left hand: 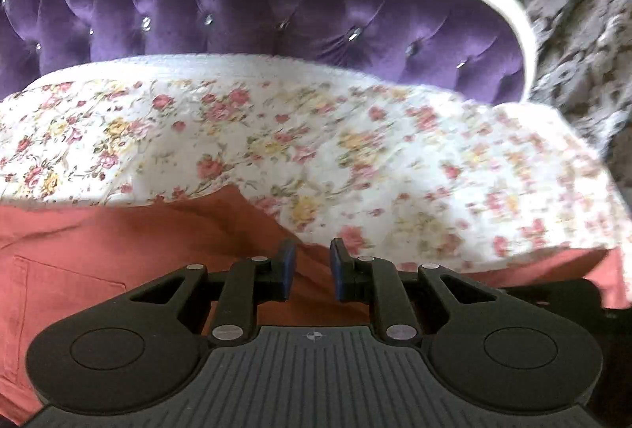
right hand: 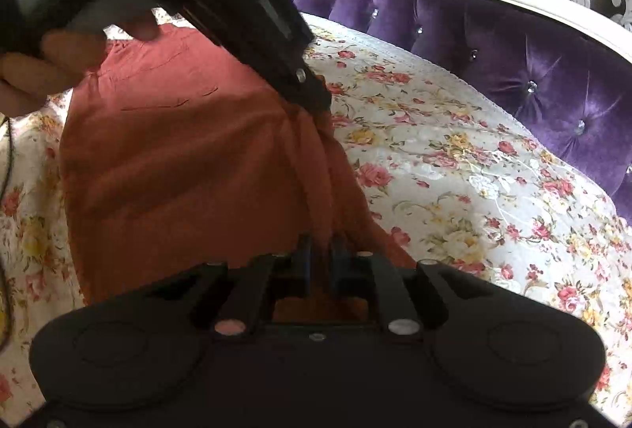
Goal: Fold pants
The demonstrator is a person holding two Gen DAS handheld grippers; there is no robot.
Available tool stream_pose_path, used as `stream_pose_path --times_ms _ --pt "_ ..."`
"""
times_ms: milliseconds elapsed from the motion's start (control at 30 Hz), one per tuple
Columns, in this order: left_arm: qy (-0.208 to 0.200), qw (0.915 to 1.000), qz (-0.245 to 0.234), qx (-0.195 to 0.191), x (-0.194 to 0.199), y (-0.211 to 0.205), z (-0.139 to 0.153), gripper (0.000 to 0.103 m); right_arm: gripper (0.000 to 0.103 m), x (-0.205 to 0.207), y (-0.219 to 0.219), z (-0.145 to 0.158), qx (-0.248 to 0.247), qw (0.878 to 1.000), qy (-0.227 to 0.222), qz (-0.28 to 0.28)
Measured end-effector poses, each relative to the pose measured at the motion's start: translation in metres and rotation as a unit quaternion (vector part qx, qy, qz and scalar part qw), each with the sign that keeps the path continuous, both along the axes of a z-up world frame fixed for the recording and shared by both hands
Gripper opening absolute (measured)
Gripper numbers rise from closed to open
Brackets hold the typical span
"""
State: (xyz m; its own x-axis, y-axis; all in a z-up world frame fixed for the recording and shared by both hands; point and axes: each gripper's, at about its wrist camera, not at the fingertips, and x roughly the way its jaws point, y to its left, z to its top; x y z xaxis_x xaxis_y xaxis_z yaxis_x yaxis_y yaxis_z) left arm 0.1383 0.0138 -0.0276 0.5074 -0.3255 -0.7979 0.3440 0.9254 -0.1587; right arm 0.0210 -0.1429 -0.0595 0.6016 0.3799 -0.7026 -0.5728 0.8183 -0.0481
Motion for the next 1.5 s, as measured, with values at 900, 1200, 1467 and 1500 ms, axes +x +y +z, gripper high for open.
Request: stream_pose_path --times_ms 900,1200,1467,1500 --pt "0.023 0.9987 0.043 0.011 -0.025 0.05 -0.022 0.019 0.022 0.075 -0.018 -0.003 0.13 0.985 0.115 -0.023" --pt "0.028 0.9988 0.035 0.019 -0.044 0.063 -0.031 0.019 0.004 0.089 0.0 -0.006 0.044 0.994 0.039 -0.094" --pt "0.032 0.9986 0.041 0.006 -0.052 0.072 -0.027 0.019 0.027 0.079 -0.013 0.025 0.076 0.988 -0.002 -0.137" --pt "0.032 0.9986 0.042 0.004 -0.053 0.072 -0.027 0.019 0.027 0.077 -0.011 0.03 0.087 0.988 0.0 -0.126"
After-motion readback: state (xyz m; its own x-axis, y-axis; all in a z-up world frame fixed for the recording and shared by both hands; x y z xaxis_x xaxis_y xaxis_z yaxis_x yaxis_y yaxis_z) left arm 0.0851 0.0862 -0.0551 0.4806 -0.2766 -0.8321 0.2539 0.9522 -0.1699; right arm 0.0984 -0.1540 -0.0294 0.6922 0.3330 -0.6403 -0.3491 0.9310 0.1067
